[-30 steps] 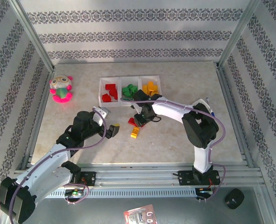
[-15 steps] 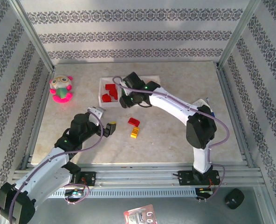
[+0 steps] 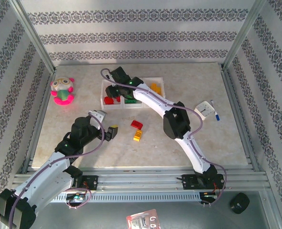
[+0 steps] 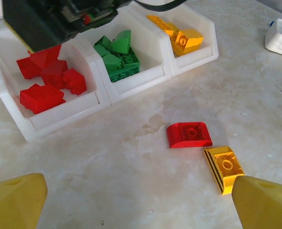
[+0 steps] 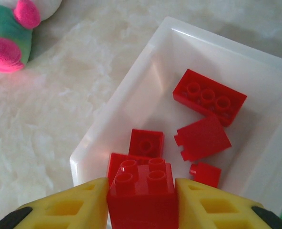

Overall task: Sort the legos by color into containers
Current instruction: Place the lego in the container.

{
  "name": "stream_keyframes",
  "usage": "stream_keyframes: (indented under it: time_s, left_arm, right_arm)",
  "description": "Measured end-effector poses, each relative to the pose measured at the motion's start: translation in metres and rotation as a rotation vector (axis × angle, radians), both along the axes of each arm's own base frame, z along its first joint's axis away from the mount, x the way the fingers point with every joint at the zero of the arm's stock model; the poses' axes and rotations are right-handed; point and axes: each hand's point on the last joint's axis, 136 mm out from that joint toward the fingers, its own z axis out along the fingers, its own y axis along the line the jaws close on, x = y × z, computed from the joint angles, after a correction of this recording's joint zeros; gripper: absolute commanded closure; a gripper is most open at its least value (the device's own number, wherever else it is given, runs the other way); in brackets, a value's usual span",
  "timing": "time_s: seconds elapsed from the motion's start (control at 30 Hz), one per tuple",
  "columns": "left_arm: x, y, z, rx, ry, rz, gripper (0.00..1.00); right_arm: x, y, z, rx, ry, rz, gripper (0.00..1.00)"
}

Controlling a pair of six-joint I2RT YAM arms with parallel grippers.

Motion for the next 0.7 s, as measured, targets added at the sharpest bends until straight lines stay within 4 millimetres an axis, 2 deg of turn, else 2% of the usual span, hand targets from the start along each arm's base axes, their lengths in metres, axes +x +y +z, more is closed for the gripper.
stream_keyframes:
  time_s: [0.07, 0.27, 0.4, 0.53, 0.7]
  left_arm:
    - [-0.001, 0.001, -0.001, 0.002, 0.007, 0.000, 0.01]
    - [-0.001, 0.000, -0.005, 0.005, 0.022, -0.006, 0.01]
    - [-0.001, -0.005, -0.020, 0.032, 0.071, -0.038, 0.01]
    - [0.004, -0.015, -0.040, 0.080, 0.145, -0.099, 0.01]
    - [0.019, -0.036, -0.052, 0.127, 0.206, -0.212, 0.01]
  right_arm:
    - [0.003, 0.003, -0.001, 0.006, -0.002, -0.003, 0.56]
    - [0.006, 0.007, 0.014, 0.036, -0.019, -0.007, 0.27]
    - [0.005, 0.001, 0.015, 0.023, -0.024, 0.001, 0.20]
    - [-0.006, -0.023, 0.022, -0.006, -0.005, -0.007, 0.17]
    - [-0.022, -0.079, 0.058, 0.010, -0.030, -0.055, 0.15]
